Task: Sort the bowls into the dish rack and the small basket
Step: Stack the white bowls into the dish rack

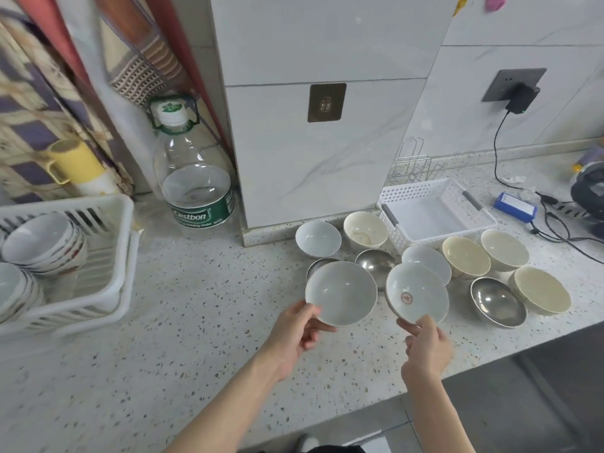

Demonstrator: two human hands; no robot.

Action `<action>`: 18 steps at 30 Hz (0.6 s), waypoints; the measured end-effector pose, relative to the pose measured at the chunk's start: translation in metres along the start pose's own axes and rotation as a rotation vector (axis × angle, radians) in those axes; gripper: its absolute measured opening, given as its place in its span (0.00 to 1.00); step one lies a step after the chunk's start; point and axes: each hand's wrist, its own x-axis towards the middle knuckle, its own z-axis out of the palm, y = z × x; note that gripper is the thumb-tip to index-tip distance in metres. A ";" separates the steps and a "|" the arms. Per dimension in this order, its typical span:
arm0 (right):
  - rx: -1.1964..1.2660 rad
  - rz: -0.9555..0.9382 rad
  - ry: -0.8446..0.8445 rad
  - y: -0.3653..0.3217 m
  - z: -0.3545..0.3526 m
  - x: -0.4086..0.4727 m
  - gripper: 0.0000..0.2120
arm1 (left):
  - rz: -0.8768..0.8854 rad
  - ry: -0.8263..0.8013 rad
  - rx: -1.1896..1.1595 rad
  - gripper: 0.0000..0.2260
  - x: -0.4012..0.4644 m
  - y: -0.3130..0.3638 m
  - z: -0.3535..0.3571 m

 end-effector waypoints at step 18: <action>-0.291 -0.236 -0.629 0.036 0.169 -0.185 0.07 | 0.317 0.557 -0.197 0.07 -0.137 0.075 -0.226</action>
